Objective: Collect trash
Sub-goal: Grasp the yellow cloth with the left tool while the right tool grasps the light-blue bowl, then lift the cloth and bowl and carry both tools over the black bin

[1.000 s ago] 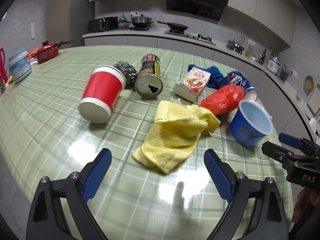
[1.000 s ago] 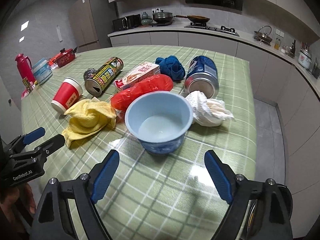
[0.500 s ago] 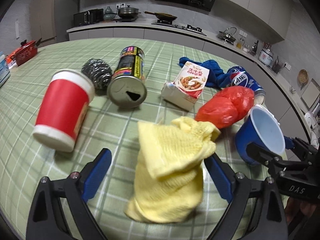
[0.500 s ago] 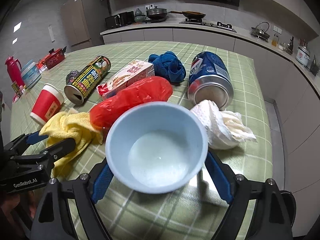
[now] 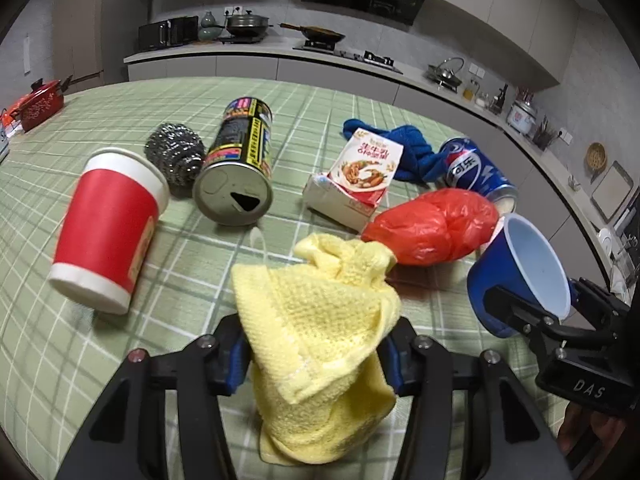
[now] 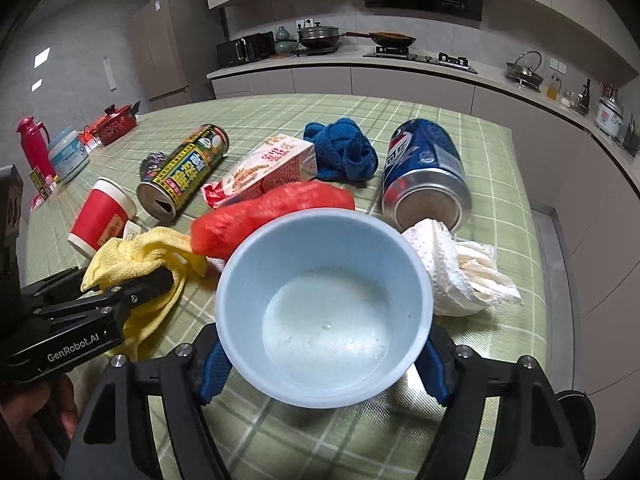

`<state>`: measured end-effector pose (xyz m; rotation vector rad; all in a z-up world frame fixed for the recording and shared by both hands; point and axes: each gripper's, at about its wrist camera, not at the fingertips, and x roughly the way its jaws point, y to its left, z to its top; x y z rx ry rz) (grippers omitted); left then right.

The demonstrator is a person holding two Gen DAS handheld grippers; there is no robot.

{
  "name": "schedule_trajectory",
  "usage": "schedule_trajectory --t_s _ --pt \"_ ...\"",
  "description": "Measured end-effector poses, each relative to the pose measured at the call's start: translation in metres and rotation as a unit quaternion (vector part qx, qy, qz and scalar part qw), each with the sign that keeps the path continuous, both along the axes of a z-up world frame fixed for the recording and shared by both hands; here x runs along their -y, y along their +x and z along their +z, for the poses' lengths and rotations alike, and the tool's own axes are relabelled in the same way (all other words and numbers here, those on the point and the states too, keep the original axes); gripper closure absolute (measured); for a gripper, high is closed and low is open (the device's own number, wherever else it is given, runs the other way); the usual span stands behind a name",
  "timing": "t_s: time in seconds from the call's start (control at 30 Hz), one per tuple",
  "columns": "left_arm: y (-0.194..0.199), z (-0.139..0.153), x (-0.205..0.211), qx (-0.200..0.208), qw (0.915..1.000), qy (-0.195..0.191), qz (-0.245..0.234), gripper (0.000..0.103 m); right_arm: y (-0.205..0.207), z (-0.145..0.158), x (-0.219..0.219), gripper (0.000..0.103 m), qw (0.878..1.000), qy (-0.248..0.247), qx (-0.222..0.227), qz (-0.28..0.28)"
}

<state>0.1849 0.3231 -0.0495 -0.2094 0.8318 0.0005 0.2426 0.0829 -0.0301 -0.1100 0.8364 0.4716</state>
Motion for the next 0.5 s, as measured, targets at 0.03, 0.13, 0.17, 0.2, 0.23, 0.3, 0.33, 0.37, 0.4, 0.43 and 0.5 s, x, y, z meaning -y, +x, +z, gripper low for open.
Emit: schedule_trajectory --t_s 0.03,0.13,0.17,0.2,0.23,0.3,0.33,0.37,0.4,0.43,0.5 --pt "-0.001 0.002 0.002 0.002 1.0000 0.001 0.002 0.049 -0.002 0.002 0.001 0.025 1.000 0.001 0.002 0.001" --pt "-0.006 0.005 0.003 0.004 1.0000 -0.001 0.007 0.049 -0.008 0.010 0.006 0.025 1.000 0.004 0.007 0.002" --pt "-0.007 0.006 0.004 0.005 0.9999 0.000 0.009 0.049 -0.009 0.012 0.008 0.025 1.000 0.005 0.009 0.002" --pt "-0.010 0.008 0.004 0.006 0.9999 0.000 0.011 0.049 -0.011 0.014 0.010 0.025 1.000 0.006 0.010 0.002" --pt "-0.012 0.010 0.005 0.007 0.9999 -0.001 0.012 0.049 -0.014 0.017 0.013 0.025 1.000 0.006 0.013 0.002" --pt "-0.016 0.012 0.009 0.010 0.9998 0.000 0.015 0.049 -0.018 0.021 0.017 0.025 1.000 0.007 0.015 0.003" --pt "-0.016 0.013 0.011 0.010 0.9998 0.001 0.015 0.049 -0.021 0.023 0.020 0.025 1.000 0.007 0.017 0.003" --pt "-0.018 0.015 0.012 0.012 0.9998 0.001 0.016 0.049 -0.023 0.024 0.021 0.025 1.000 0.008 0.017 0.004" --pt "-0.021 0.016 0.014 0.013 0.9998 0.001 0.017 0.049 -0.026 0.026 0.024 0.025 1.000 0.010 0.018 0.004" --pt "-0.021 0.017 0.015 0.014 0.9997 0.001 0.018 0.049 -0.028 0.028 0.026 0.025 1.000 0.011 0.020 0.004" --pt "-0.025 0.020 0.020 0.017 0.9997 0.001 0.020 0.049 -0.033 0.032 0.032 0.025 1.000 0.014 0.021 0.004"
